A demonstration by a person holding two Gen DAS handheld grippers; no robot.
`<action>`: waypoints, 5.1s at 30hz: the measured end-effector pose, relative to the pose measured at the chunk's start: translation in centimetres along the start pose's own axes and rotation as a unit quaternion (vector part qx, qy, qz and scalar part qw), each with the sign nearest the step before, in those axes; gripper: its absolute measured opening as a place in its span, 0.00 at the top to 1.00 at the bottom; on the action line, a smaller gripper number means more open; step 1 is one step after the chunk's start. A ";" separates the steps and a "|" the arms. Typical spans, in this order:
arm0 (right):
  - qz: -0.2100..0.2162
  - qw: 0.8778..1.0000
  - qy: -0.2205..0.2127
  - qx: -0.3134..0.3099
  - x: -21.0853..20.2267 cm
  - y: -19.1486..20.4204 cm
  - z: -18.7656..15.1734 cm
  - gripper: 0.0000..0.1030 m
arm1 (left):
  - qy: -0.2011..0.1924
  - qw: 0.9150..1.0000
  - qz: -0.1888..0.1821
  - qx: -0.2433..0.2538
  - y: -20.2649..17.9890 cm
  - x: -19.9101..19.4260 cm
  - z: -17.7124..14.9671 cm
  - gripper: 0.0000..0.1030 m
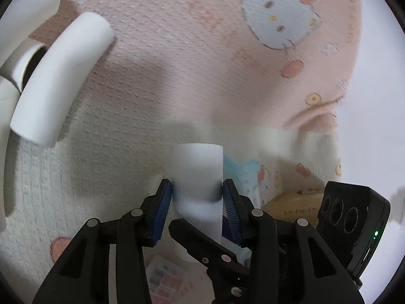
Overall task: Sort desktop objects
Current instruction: 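Lift the held tube and carry it toward the cardboard box, then lower the tube into the box beside the paper rolls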
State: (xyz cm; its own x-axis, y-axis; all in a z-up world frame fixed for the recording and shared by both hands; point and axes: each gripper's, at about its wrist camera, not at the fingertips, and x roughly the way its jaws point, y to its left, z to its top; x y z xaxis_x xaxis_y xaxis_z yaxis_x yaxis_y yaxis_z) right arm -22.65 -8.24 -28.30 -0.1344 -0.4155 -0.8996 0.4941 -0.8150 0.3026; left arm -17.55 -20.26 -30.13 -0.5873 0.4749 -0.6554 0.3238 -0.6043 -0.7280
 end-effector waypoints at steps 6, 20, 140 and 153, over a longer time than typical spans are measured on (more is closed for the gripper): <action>-0.001 0.999 -0.024 -0.021 -2.3 2.3 -2.7 0.60 | -0.027 1.000 -0.012 -0.002 -0.3 -3.0 -2.7 0.56; 0.008 0.999 -0.039 -0.022 -6.8 2.9 -7.9 0.61 | -0.022 0.997 -0.046 0.054 -2.1 -6.0 -8.4 0.55; 0.070 0.995 -0.026 0.067 -22.3 -22.4 -7.4 0.64 | 0.224 0.942 0.183 0.168 -31.6 12.8 -11.7 0.64; 0.099 0.991 0.008 0.092 -20.1 -22.6 -6.7 0.86 | 0.190 0.929 0.214 0.235 -32.0 11.6 -11.2 0.79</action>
State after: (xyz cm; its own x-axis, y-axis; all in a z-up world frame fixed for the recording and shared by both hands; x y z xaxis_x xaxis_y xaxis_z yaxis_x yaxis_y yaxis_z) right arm -25.37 21.22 -19.18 -0.0350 -0.5698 -0.8210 0.3439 -0.7782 0.5254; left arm -26.44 11.77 -16.72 -0.1461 0.2642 -0.9533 0.0546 -0.9601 -0.2744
